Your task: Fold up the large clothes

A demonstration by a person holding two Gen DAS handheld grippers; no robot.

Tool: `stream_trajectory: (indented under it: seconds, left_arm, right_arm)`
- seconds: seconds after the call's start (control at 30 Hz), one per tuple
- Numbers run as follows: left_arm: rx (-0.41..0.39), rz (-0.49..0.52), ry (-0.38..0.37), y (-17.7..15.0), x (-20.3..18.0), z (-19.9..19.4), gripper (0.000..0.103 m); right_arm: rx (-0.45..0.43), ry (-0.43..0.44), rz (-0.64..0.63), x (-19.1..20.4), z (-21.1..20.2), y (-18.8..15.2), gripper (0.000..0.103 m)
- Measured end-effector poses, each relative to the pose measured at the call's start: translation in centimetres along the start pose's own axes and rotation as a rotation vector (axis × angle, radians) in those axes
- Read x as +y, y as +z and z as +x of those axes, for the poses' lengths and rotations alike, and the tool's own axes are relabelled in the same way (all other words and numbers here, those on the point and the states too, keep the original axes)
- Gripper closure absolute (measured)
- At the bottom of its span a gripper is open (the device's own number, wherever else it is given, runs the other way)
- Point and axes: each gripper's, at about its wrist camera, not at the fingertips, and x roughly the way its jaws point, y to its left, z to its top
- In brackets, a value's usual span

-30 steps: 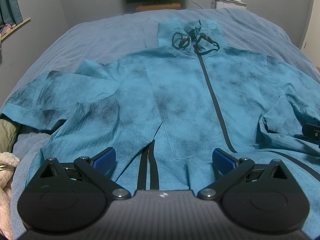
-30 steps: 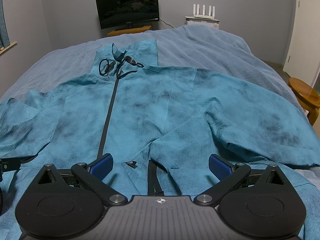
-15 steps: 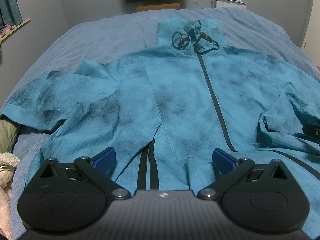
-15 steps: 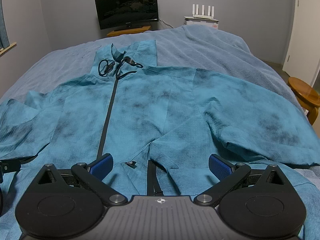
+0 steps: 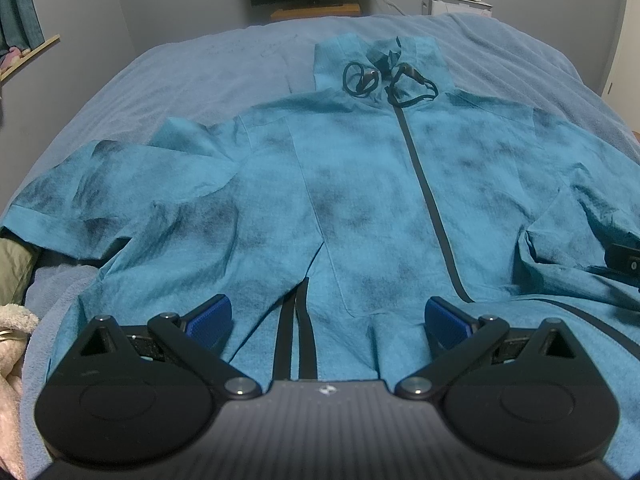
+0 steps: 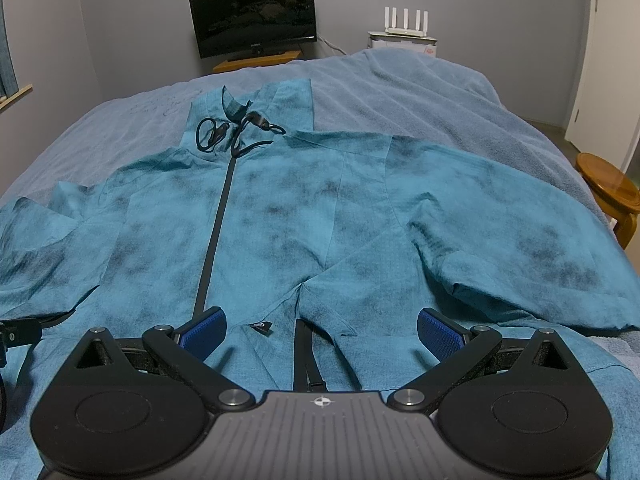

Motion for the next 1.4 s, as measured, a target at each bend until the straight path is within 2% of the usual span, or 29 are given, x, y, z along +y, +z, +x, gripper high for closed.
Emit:
stream_trajectory:
  seconds: [0.9, 1.07, 1.13, 1.2, 1.27, 1.4]
  left_arm:
    - [0.012, 0.004, -0.003, -0.1, -0.9, 0.6, 0.0]
    - [0.021, 0.023, -0.011, 1.6, 0.2, 0.5, 0.0]
    - [-0.029, 0.026, 0.029, 2.8, 1.0, -0.1, 0.0]
    - [-0.092, 0.022, 0.064, 3.9, 1.9, -0.4, 0.0]
    - [-0.123, 0.024, 0.074, 4.8, 2.5, -0.3, 0.0]
    - [-0.089, 0.008, -0.007, 6.0, 3.5, 1.6, 0.0]
  right_arm:
    - [0.004, 0.0, 0.0, -0.2, 0.3, 0.0, 0.0]
    - [0.003, -0.002, 0.018, -0.6, 0.1, 0.3, 0.0]
    - [-0.027, 0.011, 0.057, -1.7, -0.7, 1.4, 0.0]
    - [-0.096, 0.024, 0.09, -3.6, -2.0, 2.8, 0.0]
    - [-0.142, -0.002, 0.143, -6.1, -2.9, 4.3, 0.0]
    - [-0.184, -0.09, 0.278, -13.4, -2.6, 5.8, 0.0]
